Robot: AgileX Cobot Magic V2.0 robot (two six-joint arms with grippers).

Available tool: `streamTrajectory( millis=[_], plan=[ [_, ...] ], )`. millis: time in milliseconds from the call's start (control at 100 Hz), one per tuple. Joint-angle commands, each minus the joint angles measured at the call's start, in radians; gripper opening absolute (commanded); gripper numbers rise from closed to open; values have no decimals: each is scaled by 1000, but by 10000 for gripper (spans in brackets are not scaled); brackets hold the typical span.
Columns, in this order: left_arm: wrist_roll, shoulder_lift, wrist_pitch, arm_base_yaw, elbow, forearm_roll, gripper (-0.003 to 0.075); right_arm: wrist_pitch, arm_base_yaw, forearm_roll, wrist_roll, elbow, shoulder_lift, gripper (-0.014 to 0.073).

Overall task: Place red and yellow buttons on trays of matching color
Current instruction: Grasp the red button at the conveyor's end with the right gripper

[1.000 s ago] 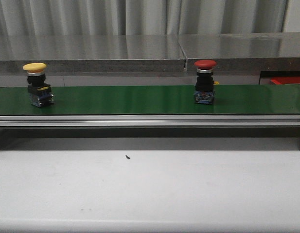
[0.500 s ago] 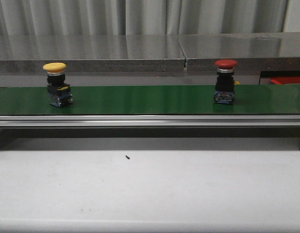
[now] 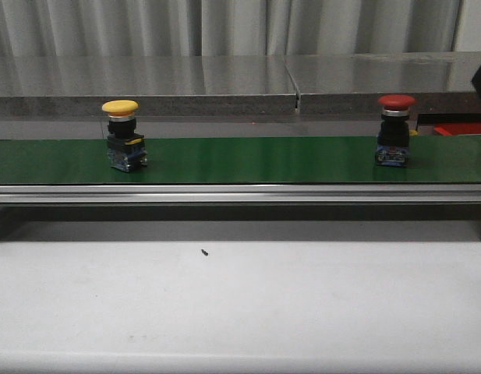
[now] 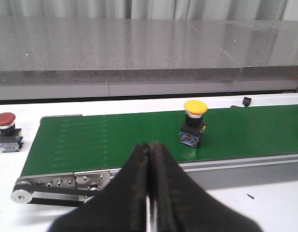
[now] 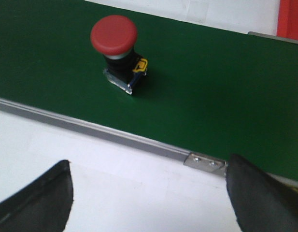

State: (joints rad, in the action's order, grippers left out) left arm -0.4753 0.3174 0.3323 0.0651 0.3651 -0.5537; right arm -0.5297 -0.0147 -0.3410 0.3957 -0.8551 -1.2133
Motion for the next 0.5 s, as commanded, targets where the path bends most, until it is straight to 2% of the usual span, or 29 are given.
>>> streamTrajectory(
  millis=[0,490],
  plan=[
    [-3,8,-75,9,26,-24,-19,47,1,-18,18,-90,-68,636],
    [-3,8,-75,9,26,-24,-19,0,1,-18,35,-375,-402,636]
  ],
)
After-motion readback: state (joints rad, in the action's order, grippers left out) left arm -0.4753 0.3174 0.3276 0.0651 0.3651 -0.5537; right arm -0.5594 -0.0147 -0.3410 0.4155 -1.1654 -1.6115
